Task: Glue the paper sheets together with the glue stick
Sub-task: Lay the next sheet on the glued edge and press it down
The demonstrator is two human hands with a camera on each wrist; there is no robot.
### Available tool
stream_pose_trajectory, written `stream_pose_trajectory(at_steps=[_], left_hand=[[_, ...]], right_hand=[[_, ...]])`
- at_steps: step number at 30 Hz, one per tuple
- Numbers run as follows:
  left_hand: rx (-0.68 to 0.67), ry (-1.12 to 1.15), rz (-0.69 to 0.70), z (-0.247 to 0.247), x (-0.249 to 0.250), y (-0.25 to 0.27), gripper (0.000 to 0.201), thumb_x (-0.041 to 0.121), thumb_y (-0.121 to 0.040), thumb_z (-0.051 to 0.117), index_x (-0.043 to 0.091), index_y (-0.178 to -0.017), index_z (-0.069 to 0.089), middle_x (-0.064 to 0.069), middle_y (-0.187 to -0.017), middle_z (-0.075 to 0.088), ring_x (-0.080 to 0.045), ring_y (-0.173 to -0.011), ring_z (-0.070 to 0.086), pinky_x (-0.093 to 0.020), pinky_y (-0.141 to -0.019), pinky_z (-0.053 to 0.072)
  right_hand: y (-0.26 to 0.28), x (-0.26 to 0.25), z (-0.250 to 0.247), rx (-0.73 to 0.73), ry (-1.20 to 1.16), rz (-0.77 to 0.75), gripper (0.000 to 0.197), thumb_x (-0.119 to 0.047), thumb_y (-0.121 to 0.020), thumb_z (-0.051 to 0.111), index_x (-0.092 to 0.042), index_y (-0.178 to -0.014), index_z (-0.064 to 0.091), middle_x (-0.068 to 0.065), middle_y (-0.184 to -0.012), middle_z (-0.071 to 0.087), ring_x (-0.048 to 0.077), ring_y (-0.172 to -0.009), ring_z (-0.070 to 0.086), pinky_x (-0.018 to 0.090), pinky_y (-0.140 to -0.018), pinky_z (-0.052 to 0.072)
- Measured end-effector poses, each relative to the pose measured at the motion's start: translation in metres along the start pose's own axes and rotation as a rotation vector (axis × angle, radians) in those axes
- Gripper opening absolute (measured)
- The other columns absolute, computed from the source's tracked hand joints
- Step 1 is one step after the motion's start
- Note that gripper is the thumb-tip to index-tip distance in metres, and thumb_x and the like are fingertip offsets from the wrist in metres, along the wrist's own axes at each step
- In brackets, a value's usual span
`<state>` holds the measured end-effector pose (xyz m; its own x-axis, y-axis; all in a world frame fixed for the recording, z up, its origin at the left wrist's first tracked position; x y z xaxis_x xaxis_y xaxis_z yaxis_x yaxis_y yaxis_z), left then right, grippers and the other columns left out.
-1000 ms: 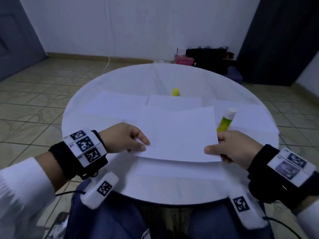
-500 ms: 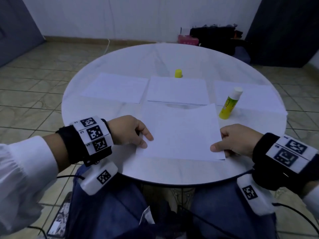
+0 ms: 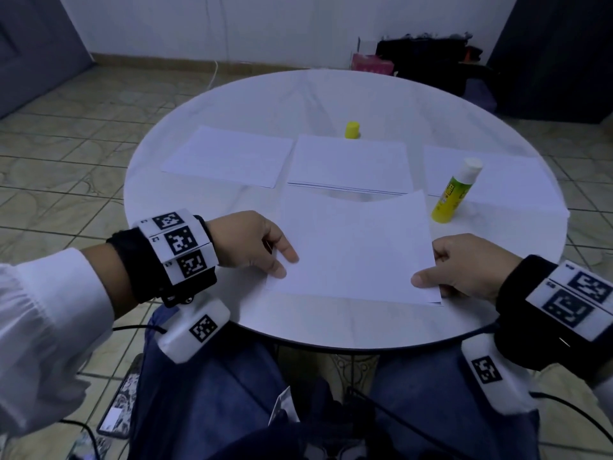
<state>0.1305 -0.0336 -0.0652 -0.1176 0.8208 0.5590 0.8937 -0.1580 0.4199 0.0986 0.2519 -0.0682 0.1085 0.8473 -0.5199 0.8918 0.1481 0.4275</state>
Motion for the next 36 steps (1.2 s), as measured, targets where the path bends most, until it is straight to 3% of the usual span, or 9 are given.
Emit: stream_pose_trajectory(at_steps=[4, 12, 17, 20, 25, 36], left_hand=[[-0.004, -0.004, -0.002, 0.001, 0.000, 0.002, 0.022, 0.022, -0.075, 0.080, 0.034, -0.089, 0.069, 0.021, -0.044, 0.053, 0.006, -0.044, 0.046, -0.006, -0.049, 0.033], [0.007, -0.013, -0.009, 0.001, 0.004, 0.004, 0.022, 0.021, -0.074, 0.081, 0.033, -0.087, 0.070, 0.019, -0.043, 0.053, 0.006, -0.043, 0.046, -0.006, -0.047, 0.033], [0.011, -0.038, -0.016, 0.003, 0.006, 0.001, 0.021, 0.014, -0.076, 0.079, 0.028, -0.089, 0.069, 0.016, -0.038, 0.050, 0.003, -0.036, 0.043, -0.007, -0.044, 0.032], [-0.001, -0.041, -0.017, 0.004, 0.006, 0.000, 0.021, 0.014, -0.076, 0.079, 0.029, -0.087, 0.069, 0.016, -0.039, 0.050, 0.002, -0.036, 0.042, -0.008, -0.046, 0.033], [-0.005, -0.015, -0.018, 0.002, 0.004, 0.000, 0.022, 0.013, -0.075, 0.080, 0.030, -0.085, 0.069, 0.014, -0.042, 0.052, 0.002, -0.038, 0.042, -0.009, -0.047, 0.035], [0.002, -0.011, -0.034, 0.003, 0.004, 0.000, 0.022, 0.015, -0.074, 0.081, 0.031, -0.086, 0.070, 0.015, -0.041, 0.051, 0.000, -0.038, 0.041, -0.010, -0.047, 0.034]], right_hand=[[0.001, -0.001, 0.000, -0.003, 0.015, -0.009, 0.022, -0.015, -0.075, 0.077, -0.004, -0.073, 0.058, 0.003, -0.051, 0.059, 0.016, -0.048, 0.050, 0.025, -0.052, 0.036], [0.000, 0.000, 0.000, 0.006, 0.021, -0.004, 0.025, -0.014, -0.074, 0.077, 0.003, -0.085, 0.062, 0.005, -0.053, 0.060, 0.017, -0.050, 0.051, 0.025, -0.052, 0.036], [0.001, -0.006, -0.005, -0.014, 0.027, -0.007, 0.027, -0.009, -0.073, 0.079, -0.007, -0.072, 0.052, 0.003, -0.054, 0.057, 0.017, -0.050, 0.052, 0.025, -0.050, 0.038], [0.000, -0.007, -0.013, -0.031, 0.009, 0.010, 0.024, -0.005, -0.073, 0.078, -0.005, -0.082, 0.056, 0.006, -0.058, 0.059, 0.016, -0.049, 0.053, 0.022, -0.048, 0.039], [-0.002, -0.003, -0.015, -0.036, -0.002, 0.019, 0.023, -0.002, -0.072, 0.078, -0.005, -0.087, 0.061, 0.010, -0.066, 0.063, 0.016, -0.048, 0.055, 0.027, -0.060, 0.046], [-0.001, 0.001, -0.012, 0.004, 0.021, -0.008, 0.027, -0.003, -0.073, 0.077, 0.004, -0.095, 0.063, 0.004, -0.062, 0.061, 0.015, -0.051, 0.054, 0.027, -0.061, 0.045]])
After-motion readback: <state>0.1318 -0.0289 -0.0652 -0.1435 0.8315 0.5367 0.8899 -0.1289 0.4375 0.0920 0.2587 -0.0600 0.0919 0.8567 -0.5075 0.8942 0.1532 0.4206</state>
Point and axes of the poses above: each hand's wrist, its own y-axis away from the middle knuckle, its own z-axis out of the palm, x = y × z, the point moved 3 cm from there along -y, towards the middle knuckle
